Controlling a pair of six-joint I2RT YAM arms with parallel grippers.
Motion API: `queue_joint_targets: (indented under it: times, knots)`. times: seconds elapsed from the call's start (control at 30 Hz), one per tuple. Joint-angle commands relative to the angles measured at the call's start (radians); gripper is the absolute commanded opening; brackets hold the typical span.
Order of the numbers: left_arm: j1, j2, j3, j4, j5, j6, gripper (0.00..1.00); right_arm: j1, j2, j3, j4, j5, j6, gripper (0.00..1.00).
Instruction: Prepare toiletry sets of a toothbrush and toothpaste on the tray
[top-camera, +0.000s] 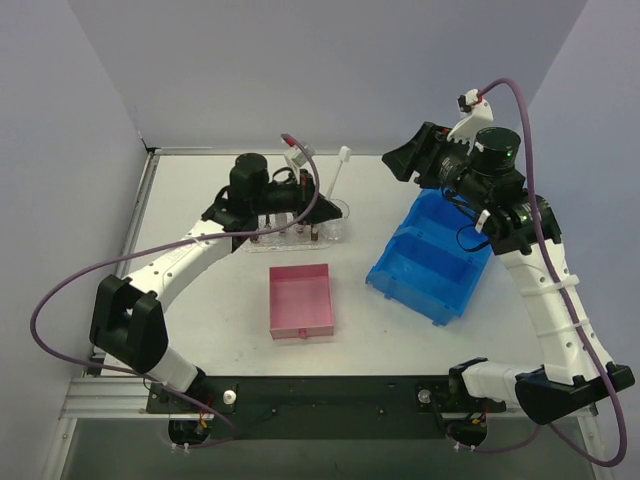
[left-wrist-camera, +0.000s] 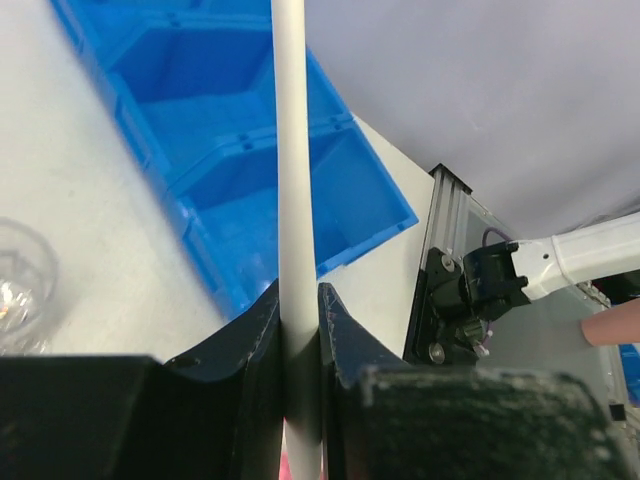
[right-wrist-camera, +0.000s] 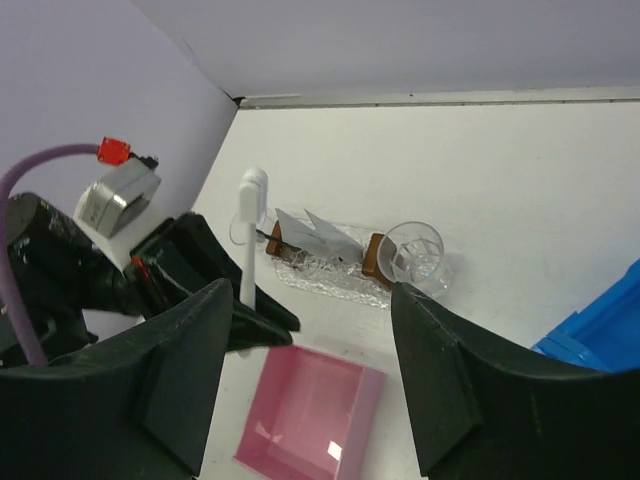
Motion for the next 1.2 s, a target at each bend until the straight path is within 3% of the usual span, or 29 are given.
queue_joint_targets:
  times: [0.0, 0.03, 0.17, 0.3, 0.53, 1.17]
  knots:
    - [0.107, -0.054, 0.008, -0.129, 0.284, 0.024, 0.0, -0.063, -0.008, 0.063, -0.115, -0.219, -0.124, 0.61]
    - [0.115, -0.052, 0.02, -0.237, 0.311, 0.064, 0.0, -0.069, 0.004, 0.098, -0.135, -0.255, -0.135, 0.62]
    - [0.127, -0.057, 0.037, -0.375, 0.443, 0.078, 0.0, -0.074, 0.099, 0.182, -0.193, -0.471, -0.152, 0.64]
    - [0.127, -0.089, -0.036, -0.257, 0.53, -0.069, 0.0, -0.074, 0.183, 0.232, -0.19, -0.596, -0.123, 0.64]
    - [0.117, -0.103, -0.144, 0.088, 0.639, -0.376, 0.0, -0.063, 0.294, 0.272, -0.181, -0.757, -0.083, 0.64]
    - [0.12, -0.083, -0.125, 0.122, 0.662, -0.405, 0.0, -0.022, 0.391, 0.272, -0.126, -0.898, 0.017, 0.53]
